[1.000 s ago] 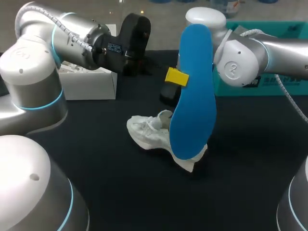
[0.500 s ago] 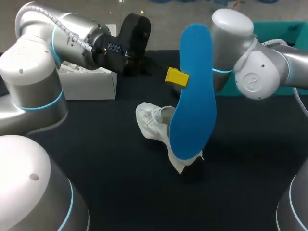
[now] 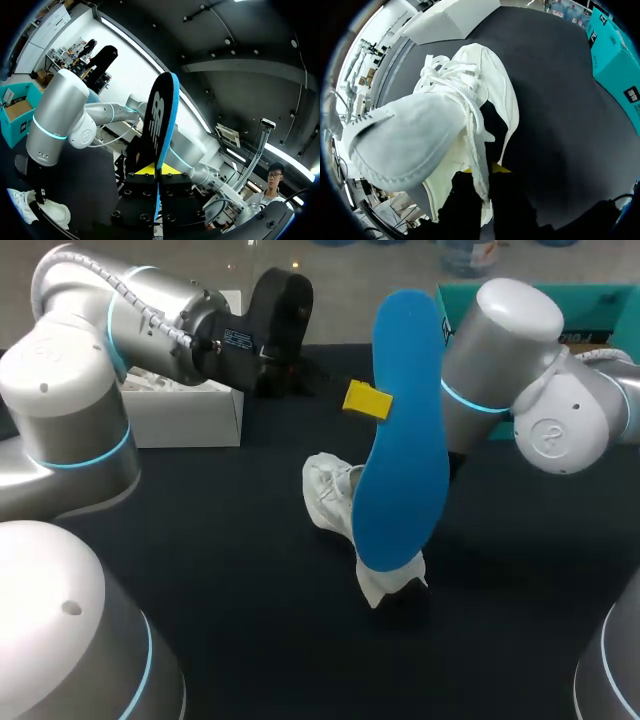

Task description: Take the shoe out of the shoebox, open the shoe tongue, remove and reinsert the insole, then place the shoe into the shoebox

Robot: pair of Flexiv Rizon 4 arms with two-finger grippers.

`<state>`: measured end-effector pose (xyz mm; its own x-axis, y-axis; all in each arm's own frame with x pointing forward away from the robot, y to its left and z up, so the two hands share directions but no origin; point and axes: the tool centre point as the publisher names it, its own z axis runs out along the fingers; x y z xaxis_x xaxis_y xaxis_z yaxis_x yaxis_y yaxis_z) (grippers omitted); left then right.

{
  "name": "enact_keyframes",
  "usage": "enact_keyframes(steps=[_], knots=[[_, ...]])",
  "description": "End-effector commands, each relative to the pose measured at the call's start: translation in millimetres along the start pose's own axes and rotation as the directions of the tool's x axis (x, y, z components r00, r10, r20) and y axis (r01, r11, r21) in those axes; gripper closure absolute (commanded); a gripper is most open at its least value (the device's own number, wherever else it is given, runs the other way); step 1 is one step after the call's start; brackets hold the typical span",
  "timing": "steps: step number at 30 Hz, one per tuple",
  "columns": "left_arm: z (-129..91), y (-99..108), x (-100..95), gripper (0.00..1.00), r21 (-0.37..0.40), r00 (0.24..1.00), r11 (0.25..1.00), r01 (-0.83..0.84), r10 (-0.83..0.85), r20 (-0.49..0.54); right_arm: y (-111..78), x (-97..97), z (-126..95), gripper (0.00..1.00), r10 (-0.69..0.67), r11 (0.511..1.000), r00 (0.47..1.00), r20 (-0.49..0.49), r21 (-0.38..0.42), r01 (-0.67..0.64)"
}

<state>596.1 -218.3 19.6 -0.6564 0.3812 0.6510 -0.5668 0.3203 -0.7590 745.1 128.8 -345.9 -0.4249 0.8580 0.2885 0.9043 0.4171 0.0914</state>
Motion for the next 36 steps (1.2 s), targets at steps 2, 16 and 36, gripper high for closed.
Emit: enact_keyframes(steps=[2, 16, 36], knots=[[0.3, 0.6, 0.0, 1.0, 0.002, 1.0, 1.0, -0.001, 0.001, 0.0, -3.8, 3.0, -5.1, 1.0, 0.139, 0.99, 0.99, 0.006, 0.03, -0.139], [0.3, 0.6, 0.0, 1.0, 0.002, 1.0, 1.0, -0.001, 0.001, 0.0, 0.5, -20.0, 20.2, 1.0, 0.286, 0.956, 0.956, 0.073, 0.047, -0.29], [0.3, 0.6, 0.0, 1.0, 0.002, 1.0, 1.0, -0.001, 0.001, 0.0, -2.4, -22.1, 22.4, 0.0, 0.352, 0.935, 0.936, 0.025, 0.027, -0.353]])
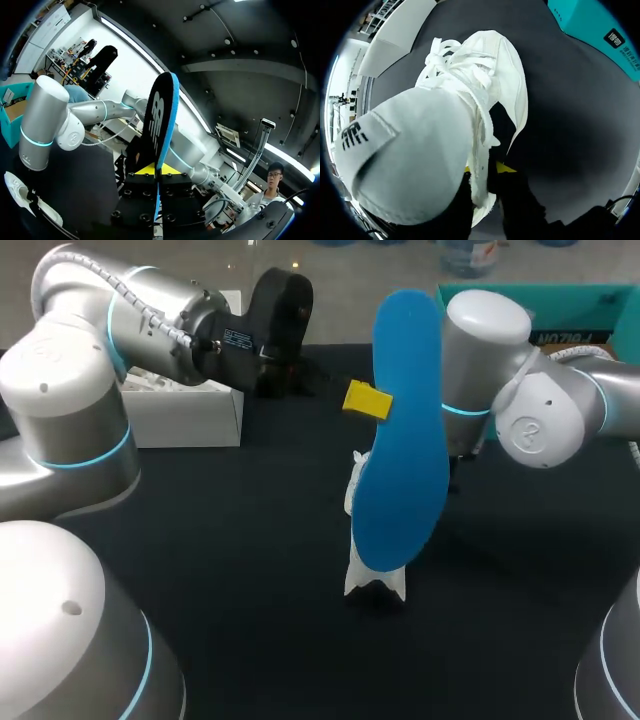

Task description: Take the shoe out of the shoebox, open the shoe tongue, remove and reinsert the insole, then place the shoe into the shoebox

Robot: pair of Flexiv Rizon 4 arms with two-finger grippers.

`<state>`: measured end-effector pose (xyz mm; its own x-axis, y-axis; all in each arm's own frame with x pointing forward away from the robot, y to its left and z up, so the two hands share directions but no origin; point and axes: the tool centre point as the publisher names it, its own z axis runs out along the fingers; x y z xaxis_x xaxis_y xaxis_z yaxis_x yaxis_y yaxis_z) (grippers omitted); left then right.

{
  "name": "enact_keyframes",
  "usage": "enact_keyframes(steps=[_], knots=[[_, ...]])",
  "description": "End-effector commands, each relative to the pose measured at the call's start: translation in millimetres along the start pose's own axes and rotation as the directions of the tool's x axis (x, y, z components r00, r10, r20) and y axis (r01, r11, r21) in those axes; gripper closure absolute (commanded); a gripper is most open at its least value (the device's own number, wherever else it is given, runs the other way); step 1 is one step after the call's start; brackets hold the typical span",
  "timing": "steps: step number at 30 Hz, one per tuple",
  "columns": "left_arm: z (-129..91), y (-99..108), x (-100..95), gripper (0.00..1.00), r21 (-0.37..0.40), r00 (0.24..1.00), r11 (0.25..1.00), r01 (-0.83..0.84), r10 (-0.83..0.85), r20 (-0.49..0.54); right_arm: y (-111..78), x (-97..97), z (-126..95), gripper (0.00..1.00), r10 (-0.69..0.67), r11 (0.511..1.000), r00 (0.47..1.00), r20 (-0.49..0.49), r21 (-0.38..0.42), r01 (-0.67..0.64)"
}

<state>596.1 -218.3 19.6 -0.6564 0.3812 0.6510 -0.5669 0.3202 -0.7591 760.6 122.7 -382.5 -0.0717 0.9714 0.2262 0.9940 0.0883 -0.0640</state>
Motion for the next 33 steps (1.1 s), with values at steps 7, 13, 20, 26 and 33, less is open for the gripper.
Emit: enact_keyframes(steps=[7, 13, 20, 26, 33], knots=[[0.3, 0.6, 0.0, 1.0, 0.002, 1.0, 1.0, -0.001, 0.001, 0.0, -29.2, -15.2, -44.3, 0.0, -0.08, 0.996, 0.973, -0.215, -0.066, 0.067], [0.3, 0.6, 0.0, 1.0, 0.002, 1.0, 1.0, -0.001, 0.001, 0.0, -30.4, -22.1, -69.1, 0.0, -0.11, 0.994, 0.966, -0.233, -0.018, 0.109], [0.3, 0.6, 0.0, 1.0, 0.002, 1.0, 1.0, -0.001, 0.001, 0.0, -30.5, -21.5, -73.8, 0.0, -0.126, 0.992, 0.967, -0.222, -0.024, 0.123], [0.3, 0.6, 0.0, 1.0, 0.002, 1.0, 1.0, -0.001, 0.001, 0.0, -30.5, -21.5, -73.8, 0.0, -0.126, 0.992, 0.967, -0.222, -0.024, 0.123], [0.3, 0.6, 0.0, 1.0, 0.002, 1.0, 1.0, -0.001, 0.001, 0.0, -6.9, -17.9, -112.1, 0.0, -0.055, 0.976, 0.813, -0.58, -0.204, -0.079]])
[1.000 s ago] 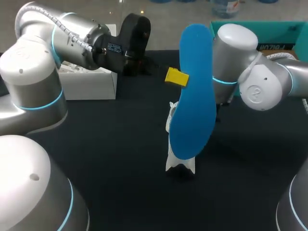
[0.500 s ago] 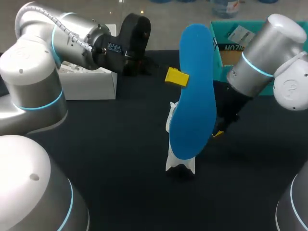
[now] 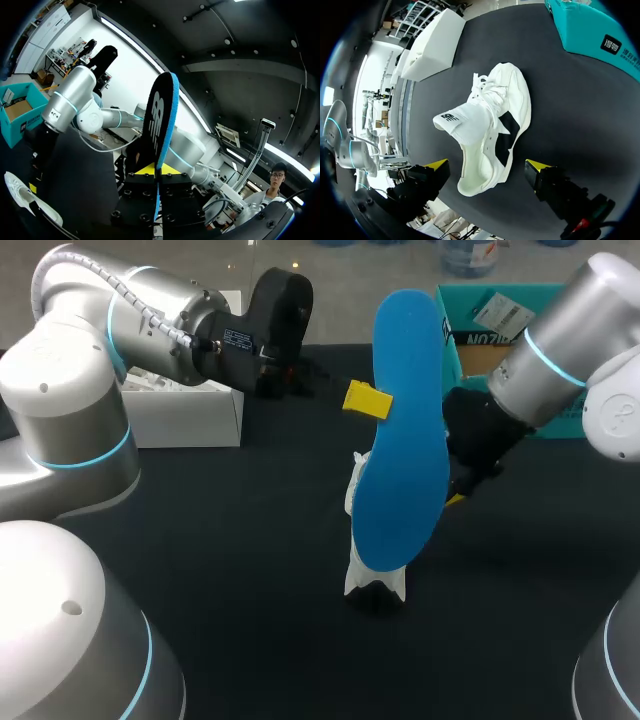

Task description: Take the shoe out of the shoebox, open the shoe tongue, remove and reinsert the insole, then place the shoe into the shoebox

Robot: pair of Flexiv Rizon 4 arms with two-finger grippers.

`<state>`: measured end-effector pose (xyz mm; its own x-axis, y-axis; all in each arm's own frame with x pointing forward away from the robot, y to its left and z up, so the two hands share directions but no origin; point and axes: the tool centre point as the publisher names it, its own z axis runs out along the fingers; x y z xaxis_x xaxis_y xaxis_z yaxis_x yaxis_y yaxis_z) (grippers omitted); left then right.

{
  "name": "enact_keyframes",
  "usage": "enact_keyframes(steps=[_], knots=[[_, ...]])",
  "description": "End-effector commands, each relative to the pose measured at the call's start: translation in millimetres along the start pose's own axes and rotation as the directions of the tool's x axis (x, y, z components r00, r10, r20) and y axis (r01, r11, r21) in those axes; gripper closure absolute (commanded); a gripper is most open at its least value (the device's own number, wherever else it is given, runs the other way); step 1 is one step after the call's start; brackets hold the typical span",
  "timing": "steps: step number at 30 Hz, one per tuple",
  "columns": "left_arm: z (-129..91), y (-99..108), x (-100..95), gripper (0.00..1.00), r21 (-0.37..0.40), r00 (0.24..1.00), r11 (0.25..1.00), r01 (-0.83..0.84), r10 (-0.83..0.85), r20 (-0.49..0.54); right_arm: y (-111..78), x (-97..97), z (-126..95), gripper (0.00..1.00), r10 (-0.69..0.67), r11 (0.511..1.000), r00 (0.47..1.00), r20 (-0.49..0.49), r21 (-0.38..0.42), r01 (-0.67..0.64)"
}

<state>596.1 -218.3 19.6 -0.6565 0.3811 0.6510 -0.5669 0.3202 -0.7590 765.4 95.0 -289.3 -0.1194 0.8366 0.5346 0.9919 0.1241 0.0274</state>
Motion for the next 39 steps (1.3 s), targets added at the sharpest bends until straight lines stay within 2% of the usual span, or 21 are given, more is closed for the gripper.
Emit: enact_keyframes(steps=[1, 5, 7, 11, 13, 24, 25, 28, 35, 38, 39], knots=[[0.3, 0.6, 0.0, 1.0, 0.002, 1.0, 1.0, -0.001, 0.001, 0.0, -1.5, -3.4, -24.9, 0.0, 0.035, 0.981, 0.947, -0.32, -0.168, -0.094], [0.3, 0.6, 0.0, 1.0, 0.002, 1.0, 1.0, -0.001, 0.001, 0.0, 0.3, 9.0, -48.6, 0.0, 0.035, 0.978, 0.875, -0.483, -0.162, -0.128], [0.3, 0.6, 0.0, 1.0, 0.002, 1.0, 1.0, -0.001, 0.001, 0.0, 1.1, 13.8, -59.7, 0.0, 0.047, 0.976, 0.854, -0.518, -0.159, -0.15], [0.3, 0.6, 0.0, 1.0, 0.002, 1.0, 1.0, -0.001, 0.001, 0.0, 3.6, 21.6, -78.4, 0.0, 0.018, 0.972, 0.763, -0.646, -0.168, -0.165], [0.3, 0.6, 0.0, 1.0, 0.002, 1.0, 1.0, -0.001, 0.001, 0.0, 5.6, 23.7, -86.0, 0.0, 0.017, 0.964, 0.745, -0.667, -0.187, -0.189], [0.3, 0.6, 0.0, 1.0, 0.002, 1.0, 1.0, -0.001, 0.001, 0.0, 5.6, 23.7, -86.0, 0.0, 0.017, 0.964, 0.745, -0.667, -0.187, -0.189], [0.3, 0.6, 0.0, 1.0, 0.002, 1.0, 1.0, -0.001, 0.001, 0.0, 5.9, 23.9, -79.9, 0.0, 0.028, 0.961, 0.719, -0.695, -0.179, -0.21], [0.3, 0.6, 0.0, 1.0, 0.002, 1.0, 1.0, -0.001, 0.001, 0.0, 11.2, 31.3, -77.7, 0.0, 0.018, 0.96, 0.702, -0.712, -0.184, -0.211], [-11.3, -9.4, -26.1, 1.0, -0.054, 0.95, 0.953, -0.299, 0.303, 0.08, 22.5, 44.5, -100.1, 0.0, 0.012, 0.959, 0.696, -0.718, -0.188, -0.211], [-17.4, -16.6, -36.4, 1.0, -0.081, 0.899, 0.906, -0.416, 0.423, 0.111, 26.4, 49.6, -112.2, 0.0, -0.002, 0.957, 0.697, -0.717, -0.203, -0.207], [-19.9, -19.9, -40.6, 1.0, -0.12, 0.869, 0.877, -0.465, 0.479, 0.128, 27.6, 51.2, -115.7, 0.0, -0.008, 0.956, 0.699, -0.715, -0.21, -0.203]])
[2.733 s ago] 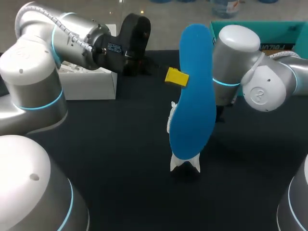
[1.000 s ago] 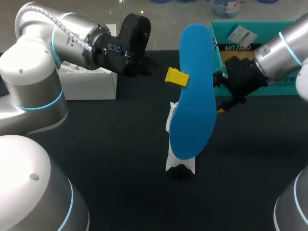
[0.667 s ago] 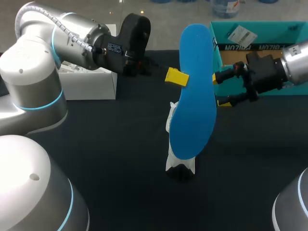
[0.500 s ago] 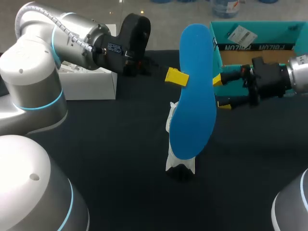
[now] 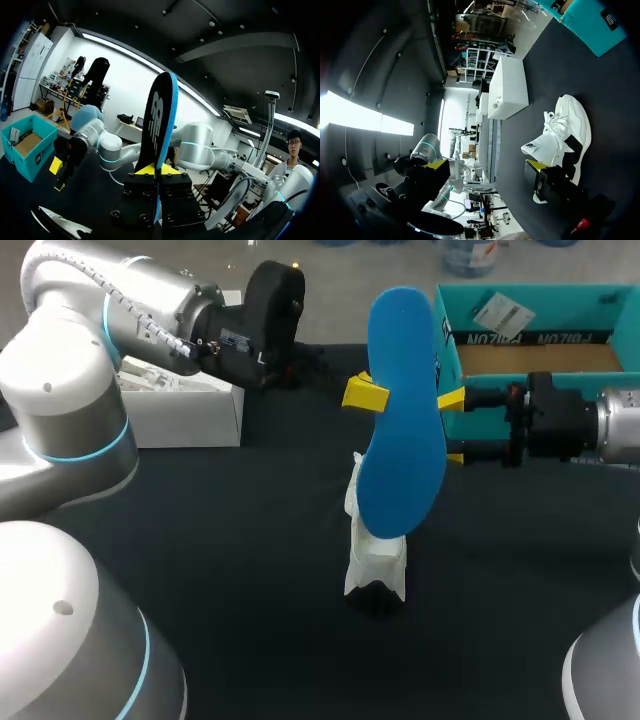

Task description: Take the shoe out of the shoebox, open the shoe tongue, remove and reinsert the insole, then place the shoe into the shoebox

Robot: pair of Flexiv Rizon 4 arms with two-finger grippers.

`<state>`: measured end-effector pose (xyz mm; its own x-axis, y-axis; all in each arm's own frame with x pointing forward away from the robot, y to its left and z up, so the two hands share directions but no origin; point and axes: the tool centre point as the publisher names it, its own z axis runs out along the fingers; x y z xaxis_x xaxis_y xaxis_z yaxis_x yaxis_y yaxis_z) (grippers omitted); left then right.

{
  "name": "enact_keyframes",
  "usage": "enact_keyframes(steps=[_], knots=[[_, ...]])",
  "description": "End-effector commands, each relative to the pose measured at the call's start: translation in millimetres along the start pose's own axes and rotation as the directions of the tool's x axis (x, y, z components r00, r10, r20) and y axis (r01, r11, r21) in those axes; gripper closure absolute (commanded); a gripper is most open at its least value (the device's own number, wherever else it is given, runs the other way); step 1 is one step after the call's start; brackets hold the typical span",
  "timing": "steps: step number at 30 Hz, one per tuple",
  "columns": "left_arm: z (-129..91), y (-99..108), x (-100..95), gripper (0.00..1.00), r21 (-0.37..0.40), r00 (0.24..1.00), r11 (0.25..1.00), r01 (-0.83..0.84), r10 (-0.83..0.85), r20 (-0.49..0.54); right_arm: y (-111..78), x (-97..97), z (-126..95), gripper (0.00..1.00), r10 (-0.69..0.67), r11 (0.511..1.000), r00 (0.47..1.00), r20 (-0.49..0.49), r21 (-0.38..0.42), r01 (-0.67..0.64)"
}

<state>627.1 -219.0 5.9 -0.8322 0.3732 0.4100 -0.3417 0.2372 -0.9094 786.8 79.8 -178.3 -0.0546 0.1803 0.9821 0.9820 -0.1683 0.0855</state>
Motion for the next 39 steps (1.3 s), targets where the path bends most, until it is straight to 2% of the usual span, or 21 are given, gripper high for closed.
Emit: enact_keyframes(steps=[1, 4, 18, 19, 21, 22, 23, 24, 25, 29, 39], knots=[[-5.9, -10.3, -19.3, 1.0, -0.076, 0.97, 0.97, -0.233, 0.237, 0.06, 7.7, 17.5, -2.4, 0.0, -0.017, 1.0, 1.0, 0.024, 0.003, 0.017], [-11.7, -13.7, -36.4, 1.0, -0.099, 0.949, 0.957, -0.272, 0.284, 0.139, 11.6, 24.2, -2.8, 0.0, -0.036, 0.999, 0.999, 0.029, 0.011, 0.036], [-11.7, -13.7, -36.4, 1.0, -0.099, 0.949, 0.957, -0.272, 0.284, 0.139, 12.6, 36.8, 4.3, 0.0, -0.032, 0.998, 0.999, 0.009, 0.059, 0.032], [-13.1, -8.9, -46.4, 1.0, -0.13, 0.896, 0.902, -0.412, 0.427, 0.121, 12.3, 37.2, 4.3, 0.0, -0.031, 0.998, 0.999, 0.009, 0.06, 0.031], [-15.4, -5.8, -59.6, 1.0, -0.163, 0.809, 0.81, -0.563, 0.58, 0.091, 12.1, 37.5, 4.2, 0.0, -0.029, 0.998, 1.0, 0.009, 0.061, 0.028], [-16.6, -5.9, -70.7, 1.0, -0.187, 0.712, 0.713, -0.676, 0.697, 0.085, 11.8, 37.6, 4.1, 0.0, -0.026, 0.998, 1.0, 0.007, 0.06, 0.026], [-17.9, -6.8, -76.7, 1.0, -0.197, 0.672, 0.673, -0.713, 0.736, 0.084, 11.5, 37.5, 4.0, 0.0, -0.025, 0.998, 1.0, 0.0, 0.061, 0.025], [-19.3, -8.1, -84.2, 1.0, -0.22, 0.581, 0.579, -0.785, 0.812, 0.065, 11.4, 37.5, 4.0, 0.0, -0.024, 0.998, 1.0, -0.001, 0.06, 0.024], [-21.1, -9.1, -89.9, 1.0, -0.234, 0.53, 0.525, -0.819, 0.847, 0.045, 11.3, 37.4, 4.0, 0.0, -0.024, 0.998, 1.0, -0.001, 0.059, 0.024], [-27.7, -5.6, -110.5, 1.0, -0.275, 0.385, 0.382, -0.882, 0.922, 0.046, 10.8, 37.1, 4.3, 0.0, -0.023, 0.998, 1.0, -0.005, 0.056, 0.023], [-27.7, -5.6, -110.5, 1.0, -0.275, 0.385, 0.382, -0.882, 0.922, 0.046, 6.3, 41.4, -1.8, 0.0, -0.003, 0.999, 0.999, -0.045, 0.032, 0.004]])
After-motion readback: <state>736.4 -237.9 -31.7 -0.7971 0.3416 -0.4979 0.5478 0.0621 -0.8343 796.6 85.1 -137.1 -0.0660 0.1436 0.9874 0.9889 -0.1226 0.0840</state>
